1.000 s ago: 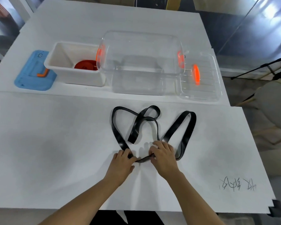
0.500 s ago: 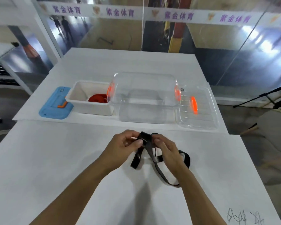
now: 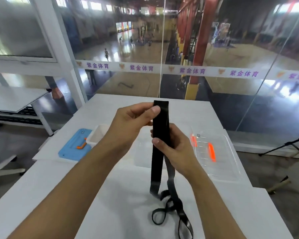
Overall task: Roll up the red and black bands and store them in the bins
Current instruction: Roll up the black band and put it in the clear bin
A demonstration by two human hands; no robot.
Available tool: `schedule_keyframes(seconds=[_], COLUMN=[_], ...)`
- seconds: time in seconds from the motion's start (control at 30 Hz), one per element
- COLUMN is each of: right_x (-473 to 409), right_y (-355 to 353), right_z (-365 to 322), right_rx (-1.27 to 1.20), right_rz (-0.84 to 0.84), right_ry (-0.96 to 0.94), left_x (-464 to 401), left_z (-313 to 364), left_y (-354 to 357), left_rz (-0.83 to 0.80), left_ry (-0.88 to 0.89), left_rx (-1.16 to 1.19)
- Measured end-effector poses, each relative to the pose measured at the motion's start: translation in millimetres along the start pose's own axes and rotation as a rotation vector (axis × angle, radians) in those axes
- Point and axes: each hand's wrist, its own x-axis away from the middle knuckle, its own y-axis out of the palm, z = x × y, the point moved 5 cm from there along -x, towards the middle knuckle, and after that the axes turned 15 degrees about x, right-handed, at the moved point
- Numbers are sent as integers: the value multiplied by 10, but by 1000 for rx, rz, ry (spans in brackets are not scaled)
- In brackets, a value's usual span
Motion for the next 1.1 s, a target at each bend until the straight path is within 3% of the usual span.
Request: schedule_keyframes(seconds=[0.2,0.57,0.63,0.73,0.83,1.0,1.1], right_x=[-247,-809,-845,-828,-723,-699,-642], right_y=[-35,141,182,377,616,900,1039], right_z=[-165,-1087,-1170,-1207,-1329,-1368,-1276], right_rx=[58,57,7,-34,-232,-98,64], right_rz=[-120,184,186,49,-42,203,223], right_ry=[-36,-204,-177,-88,-67,-49,-16], left_x=[-132,-425,-470,-522,-500,-399,-327], left_z=[454,1296,1376,1382,1296,1098,968], left_y=[-121,-303,-395,-576,-710,-931,-1081], left_rz=[4,-113,-76,61,156,252,337], left_ry=[44,217,237,262,295,311,251], left_rx=[189,236,211,128,44,-50,-66])
